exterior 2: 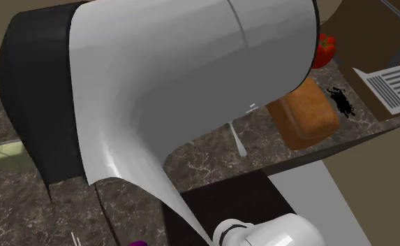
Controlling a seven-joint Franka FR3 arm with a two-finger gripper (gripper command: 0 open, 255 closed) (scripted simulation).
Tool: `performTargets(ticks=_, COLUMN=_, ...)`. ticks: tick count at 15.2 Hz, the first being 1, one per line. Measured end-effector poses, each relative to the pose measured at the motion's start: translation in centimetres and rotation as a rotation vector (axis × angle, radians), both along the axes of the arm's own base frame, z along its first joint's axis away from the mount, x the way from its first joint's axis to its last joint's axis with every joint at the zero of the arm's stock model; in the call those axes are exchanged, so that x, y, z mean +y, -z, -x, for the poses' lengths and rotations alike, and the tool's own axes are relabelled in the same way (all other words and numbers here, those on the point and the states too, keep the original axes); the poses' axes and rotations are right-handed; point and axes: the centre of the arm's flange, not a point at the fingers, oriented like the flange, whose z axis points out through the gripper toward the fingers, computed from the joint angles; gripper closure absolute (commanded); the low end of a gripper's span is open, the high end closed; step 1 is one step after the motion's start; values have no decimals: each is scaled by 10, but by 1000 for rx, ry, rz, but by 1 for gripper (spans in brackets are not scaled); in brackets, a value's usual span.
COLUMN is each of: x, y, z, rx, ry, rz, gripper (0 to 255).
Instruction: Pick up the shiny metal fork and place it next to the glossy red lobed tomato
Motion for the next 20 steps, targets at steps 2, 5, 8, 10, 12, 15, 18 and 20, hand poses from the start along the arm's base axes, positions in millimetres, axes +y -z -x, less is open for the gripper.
performTargets(ticks=2, x=-18, y=20, z=-5, rx=11, ry=22, rz=-2, gripper=0)
performTargets(ticks=5, x=-47, y=52, z=-8, rx=29, ry=54, rz=-4, gripper=0)
performTargets(ticks=8, x=-73, y=81, z=-9, rx=47, ry=87, rz=-7, gripper=0)
performTargets(ticks=10, x=-89, y=103, z=-12, rx=59, ry=109, rz=-9, gripper=0)
performTargets(ticks=12, x=-106, y=124, z=-13, rx=71, ry=131, rz=-11, gripper=0)
performTargets(ticks=15, x=-135, y=154, z=-13, rx=89, ry=164, rz=-13, gripper=0)
performTargets(ticks=18, x=-158, y=182, z=-12, rx=107, ry=196, rz=-16, gripper=0)
performTargets(ticks=20, x=-166, y=194, z=-10, rx=112, ry=205, rz=-17, gripper=0)
